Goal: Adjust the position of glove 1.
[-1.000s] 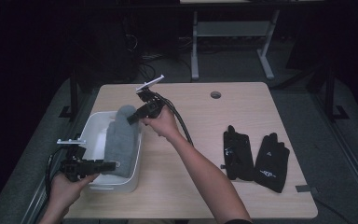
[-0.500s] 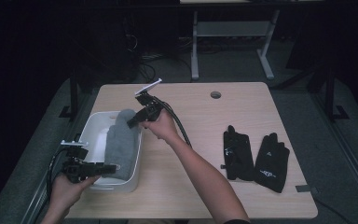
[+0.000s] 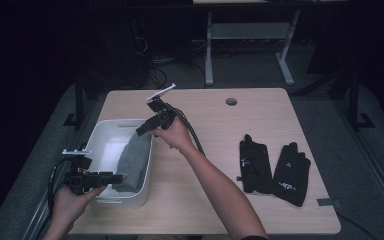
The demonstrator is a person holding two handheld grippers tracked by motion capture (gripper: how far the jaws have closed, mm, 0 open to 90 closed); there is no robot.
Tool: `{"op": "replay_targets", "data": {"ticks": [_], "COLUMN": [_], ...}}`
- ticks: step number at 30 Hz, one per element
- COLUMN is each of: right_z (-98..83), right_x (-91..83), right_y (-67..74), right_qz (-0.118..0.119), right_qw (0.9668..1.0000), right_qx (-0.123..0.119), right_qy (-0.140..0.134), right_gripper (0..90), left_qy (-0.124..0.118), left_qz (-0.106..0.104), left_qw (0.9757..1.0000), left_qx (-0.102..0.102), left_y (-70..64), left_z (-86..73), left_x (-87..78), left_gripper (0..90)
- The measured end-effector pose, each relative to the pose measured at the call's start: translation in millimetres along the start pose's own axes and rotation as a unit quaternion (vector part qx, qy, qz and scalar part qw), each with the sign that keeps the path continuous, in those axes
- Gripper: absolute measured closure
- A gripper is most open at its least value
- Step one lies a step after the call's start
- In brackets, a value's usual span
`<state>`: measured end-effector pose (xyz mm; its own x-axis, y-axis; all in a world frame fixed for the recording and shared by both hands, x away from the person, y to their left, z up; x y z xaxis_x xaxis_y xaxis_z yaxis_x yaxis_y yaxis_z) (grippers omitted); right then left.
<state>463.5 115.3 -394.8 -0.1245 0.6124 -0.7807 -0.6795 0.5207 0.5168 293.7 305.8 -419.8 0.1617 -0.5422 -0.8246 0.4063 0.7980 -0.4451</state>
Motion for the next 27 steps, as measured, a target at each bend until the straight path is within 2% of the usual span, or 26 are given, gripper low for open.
{"op": "replay_targets", "data": {"ticks": [9, 21, 27], "right_z": [-4.4, -11.6, -17.2], "right_x": [-17.4, -37.5, -45.0], "right_y": [-1.8, -2.4, -5.4], "right_qz": [-0.003, -0.008, -0.002], "right_qw": [1.0000, 0.9998, 0.9997], "right_qx": [-0.003, -0.008, -0.007], "right_qy": [-0.008, -0.018, -0.025], "right_gripper": [49.3, 48.9, 48.5], "left_qy": [-0.007, -0.020, -0.026], "left_qz": [0.008, 0.003, 0.001], "left_qw": [0.9998, 0.9993, 0.9988], "left_qx": [0.017, 0.032, 0.042], "left_y": [-7.4, -21.6, -30.0], "left_z": [7.0, 19.5, 24.7], "left_x": [-2.6, -9.6, -9.8], "left_gripper": [41.0, 40.8, 40.9]}}
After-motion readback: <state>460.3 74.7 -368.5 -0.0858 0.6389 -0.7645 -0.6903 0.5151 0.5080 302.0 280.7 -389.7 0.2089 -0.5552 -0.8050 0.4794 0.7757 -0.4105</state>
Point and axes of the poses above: each handheld gripper's, and its own axes: x roughly forward along the jaws, z roughly out of its top, y roughly to its left, the point moved 4 cm from there along x, roughly forward along the jaws, and after that the axes turned 15 degrees about y, right-handed, at the moved point
